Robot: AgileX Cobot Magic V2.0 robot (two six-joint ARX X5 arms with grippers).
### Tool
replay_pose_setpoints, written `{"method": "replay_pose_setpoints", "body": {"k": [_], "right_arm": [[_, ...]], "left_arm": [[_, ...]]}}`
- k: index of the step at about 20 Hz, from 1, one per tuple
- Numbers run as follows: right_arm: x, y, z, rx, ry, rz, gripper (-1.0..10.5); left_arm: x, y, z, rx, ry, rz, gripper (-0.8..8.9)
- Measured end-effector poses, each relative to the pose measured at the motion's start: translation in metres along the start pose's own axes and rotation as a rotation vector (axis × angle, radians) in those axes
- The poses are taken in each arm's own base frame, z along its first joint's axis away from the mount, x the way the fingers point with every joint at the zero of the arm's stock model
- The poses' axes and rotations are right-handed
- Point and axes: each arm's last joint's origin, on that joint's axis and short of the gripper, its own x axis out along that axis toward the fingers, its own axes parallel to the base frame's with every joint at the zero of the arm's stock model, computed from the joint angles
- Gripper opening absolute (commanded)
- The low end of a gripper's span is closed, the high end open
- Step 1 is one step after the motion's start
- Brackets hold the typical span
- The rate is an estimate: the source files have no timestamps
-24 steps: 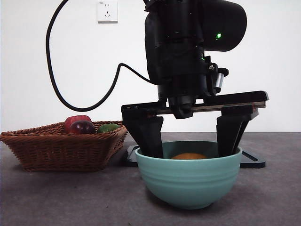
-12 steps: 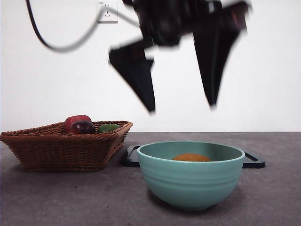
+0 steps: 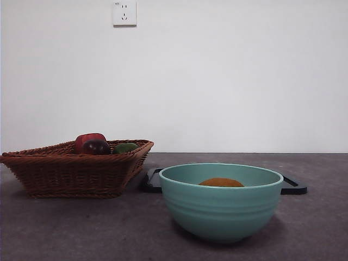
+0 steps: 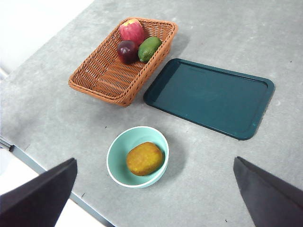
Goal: Pick up the wifruite, put it on the bowl, pick up the plate, put it on desk
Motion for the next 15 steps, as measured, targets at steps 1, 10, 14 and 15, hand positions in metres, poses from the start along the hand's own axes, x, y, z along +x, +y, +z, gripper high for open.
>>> {"method": "replay_pose_setpoints", "body": {"k": [1, 10, 14, 15], "right_arm": [[0.000, 0.000, 0.000, 0.000, 0.000, 0.000, 5.5], [0.000, 0.000, 0.000, 0.000, 0.000, 0.000, 5.5], [0.000, 0.000, 0.000, 0.001, 0.000, 0.000, 5.5], [0.000, 0.000, 0.000, 0.001, 0.000, 0.000, 5.5]], "left_arm": [[-0.017, 0.001, -0.009, 0.003, -0.023, -0.003, 5.39], [-0.110, 0.016, -0.092, 0.025, -0.277, 0.010, 5.39], [-0.107, 0.021, -0.120, 0.024, -0.295, 0.033, 5.39], [-0.106, 0.021, -0.124, 0.023, -0.308, 0.031, 5.39]]}}
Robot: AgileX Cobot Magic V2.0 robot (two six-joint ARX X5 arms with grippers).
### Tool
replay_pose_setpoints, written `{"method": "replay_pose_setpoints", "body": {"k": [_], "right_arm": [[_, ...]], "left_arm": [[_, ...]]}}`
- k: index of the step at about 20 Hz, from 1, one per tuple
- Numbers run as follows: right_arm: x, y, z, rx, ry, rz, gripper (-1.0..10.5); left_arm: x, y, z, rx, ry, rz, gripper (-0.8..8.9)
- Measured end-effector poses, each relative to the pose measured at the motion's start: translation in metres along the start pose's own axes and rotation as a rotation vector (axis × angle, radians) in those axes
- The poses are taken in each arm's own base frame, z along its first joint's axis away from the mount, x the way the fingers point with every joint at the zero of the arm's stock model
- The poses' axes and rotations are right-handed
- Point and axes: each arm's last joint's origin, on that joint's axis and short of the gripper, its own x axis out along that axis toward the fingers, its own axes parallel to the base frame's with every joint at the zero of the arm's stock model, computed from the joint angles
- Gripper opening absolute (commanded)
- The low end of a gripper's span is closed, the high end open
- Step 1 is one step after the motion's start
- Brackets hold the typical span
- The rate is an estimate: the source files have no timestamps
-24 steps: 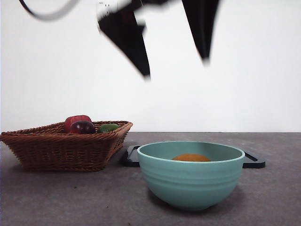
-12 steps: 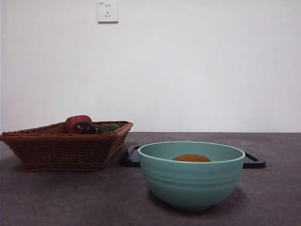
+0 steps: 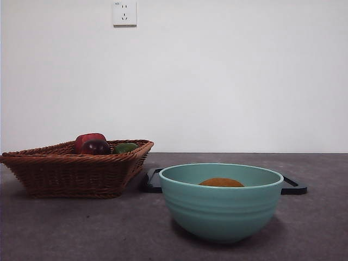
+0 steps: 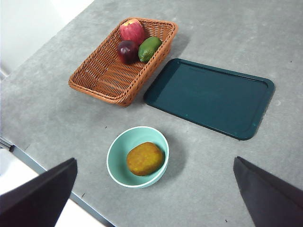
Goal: Pick up the wifruite, put it on the bowl, pick up the plate, put it on desk
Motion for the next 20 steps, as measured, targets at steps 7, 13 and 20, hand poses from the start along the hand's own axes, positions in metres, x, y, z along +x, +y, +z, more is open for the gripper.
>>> {"method": "replay_pose_setpoints", "body": {"k": [7, 13, 20], "right_arm": [[0.000, 0.000, 0.000, 0.028, 0.002, -0.001, 5.5], [0.027, -0.007, 0.012, 0.109, 0.122, 0.066, 5.4], [0.111, -0.018, 0.028, 0.220, 0.420, 0.086, 5.3]], "left_arm": [[0.011, 0.001, -0.015, -0.006, 0.030, 0.004, 5.36], [0.011, 0.001, -0.015, -0.005, 0.030, 0.004, 5.36], [0.011, 0.001, -0.015, -0.005, 0.030, 0.004, 5.36]]}}
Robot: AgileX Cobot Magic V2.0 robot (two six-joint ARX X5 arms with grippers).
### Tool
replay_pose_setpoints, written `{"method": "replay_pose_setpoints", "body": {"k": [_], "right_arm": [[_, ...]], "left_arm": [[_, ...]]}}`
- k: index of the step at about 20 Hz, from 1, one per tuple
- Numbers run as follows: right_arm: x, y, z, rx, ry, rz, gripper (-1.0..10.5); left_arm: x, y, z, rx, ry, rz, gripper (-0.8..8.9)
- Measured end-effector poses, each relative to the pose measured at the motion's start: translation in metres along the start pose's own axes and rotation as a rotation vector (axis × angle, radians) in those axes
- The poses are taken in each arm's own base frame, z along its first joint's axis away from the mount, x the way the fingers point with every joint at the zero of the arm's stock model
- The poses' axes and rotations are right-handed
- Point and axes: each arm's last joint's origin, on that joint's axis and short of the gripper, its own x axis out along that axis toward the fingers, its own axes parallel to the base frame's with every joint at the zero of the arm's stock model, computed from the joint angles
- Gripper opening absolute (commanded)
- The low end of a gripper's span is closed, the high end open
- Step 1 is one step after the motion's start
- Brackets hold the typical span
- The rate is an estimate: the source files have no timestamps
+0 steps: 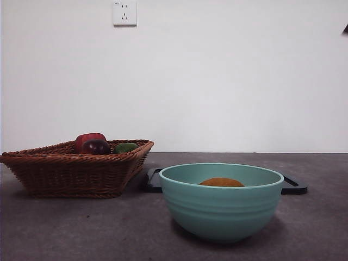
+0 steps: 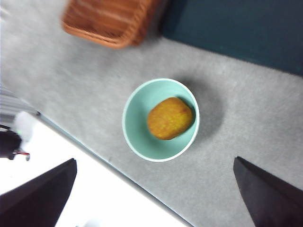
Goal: Pick up the wifruite, put it on the bowl, pick up the plate, put it on desk
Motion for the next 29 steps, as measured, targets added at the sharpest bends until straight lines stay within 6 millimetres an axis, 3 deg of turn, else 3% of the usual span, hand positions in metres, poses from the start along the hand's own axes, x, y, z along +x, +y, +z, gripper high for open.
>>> {"method": "replay_pose_setpoints", "body": {"k": [6, 10, 14, 22, 29], "right_arm": [[0.070, -0.010, 0.025, 0.055, 0.201, -0.101, 5.3], [0.110, -0.018, 0.028, 0.053, 0.315, -0.253, 5.3], [0.142, -0.024, 0.028, 0.057, 0.407, -0.289, 5.3], [0.182, -0.038, 0.026, 0.076, 0.498, -0.317, 4.1], [0.192, -0.040, 0.025, 0.075, 0.512, -0.317, 1.8]], "left_arm": [[0.000, 0.000, 0.000, 0.000, 0.000, 0.000, 5.36], [0.000, 0.000, 0.000, 0.000, 0.000, 0.000, 5.36], [0.000, 0.000, 0.000, 0.000, 0.000, 0.000, 5.36], [0.000, 0.000, 0.000, 0.000, 0.000, 0.000, 5.36], [0.000, 0.000, 0.000, 0.000, 0.000, 0.000, 5.36]]}}
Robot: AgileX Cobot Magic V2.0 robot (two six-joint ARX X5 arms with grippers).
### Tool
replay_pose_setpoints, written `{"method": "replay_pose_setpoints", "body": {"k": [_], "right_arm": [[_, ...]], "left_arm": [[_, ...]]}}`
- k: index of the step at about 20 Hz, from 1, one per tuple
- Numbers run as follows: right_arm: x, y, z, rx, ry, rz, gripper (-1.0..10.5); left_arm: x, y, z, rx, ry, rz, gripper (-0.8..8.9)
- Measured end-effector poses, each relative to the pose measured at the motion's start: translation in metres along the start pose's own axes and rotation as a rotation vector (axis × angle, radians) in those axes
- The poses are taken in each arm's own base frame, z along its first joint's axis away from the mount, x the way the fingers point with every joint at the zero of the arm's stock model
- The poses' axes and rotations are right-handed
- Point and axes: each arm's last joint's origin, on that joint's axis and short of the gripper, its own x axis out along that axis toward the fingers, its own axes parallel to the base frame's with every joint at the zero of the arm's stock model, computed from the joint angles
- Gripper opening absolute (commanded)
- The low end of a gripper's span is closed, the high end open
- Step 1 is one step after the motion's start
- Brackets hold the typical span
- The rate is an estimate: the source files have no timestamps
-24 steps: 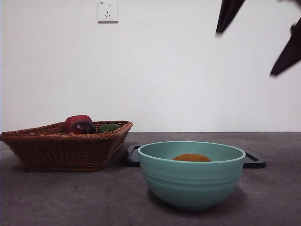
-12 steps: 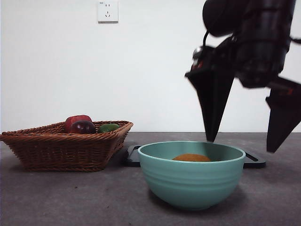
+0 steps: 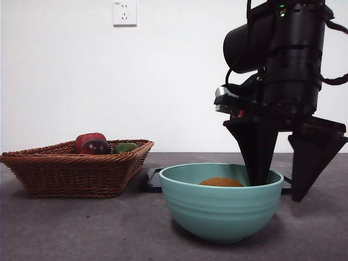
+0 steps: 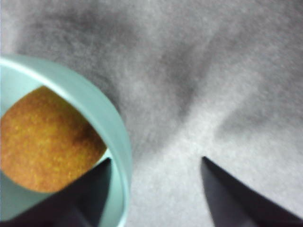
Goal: Pick up the wifruite, put it on the bowl, pick up the plate, put it on desk
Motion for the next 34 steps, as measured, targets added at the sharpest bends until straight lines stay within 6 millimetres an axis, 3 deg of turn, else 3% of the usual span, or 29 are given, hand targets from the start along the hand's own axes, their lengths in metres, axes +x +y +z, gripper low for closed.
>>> {"method": "replay_pose_setpoints", "body": {"k": [4, 11, 16, 20, 24, 30, 34], "right_arm": [[0.002, 0.007, 0.002, -0.028, -0.029, 0.014, 0.1], [-0.001, 0.009, 0.003, -0.030, -0.030, 0.015, 0.1], [-0.029, 0.005, 0.021, 0.004, -0.091, 0.023, 0.1], [-0.051, -0.006, 0.045, 0.045, -0.115, -0.001, 0.1], [-0.059, -0.020, 0.081, 0.073, -0.123, -0.007, 0.1], [-0.042, -0.039, 0.134, 0.093, -0.095, -0.011, 0.1], [-0.036, -0.051, 0.149, 0.102, -0.104, 0.009, 0.1]], "left_arm": [[0.000, 0.000, 0.000, 0.000, 0.000, 0.000, 5.36], [0.000, 0.000, 0.000, 0.000, 0.000, 0.000, 5.36], [0.000, 0.000, 0.000, 0.000, 0.000, 0.000, 5.36], [0.000, 0.000, 0.000, 0.000, 0.000, 0.000, 5.36], [0.000, 0.000, 0.000, 0.000, 0.000, 0.000, 5.36], [0.000, 0.000, 0.000, 0.000, 0.000, 0.000, 5.36], [0.000, 0.000, 0.000, 0.000, 0.000, 0.000, 5.36]]}}
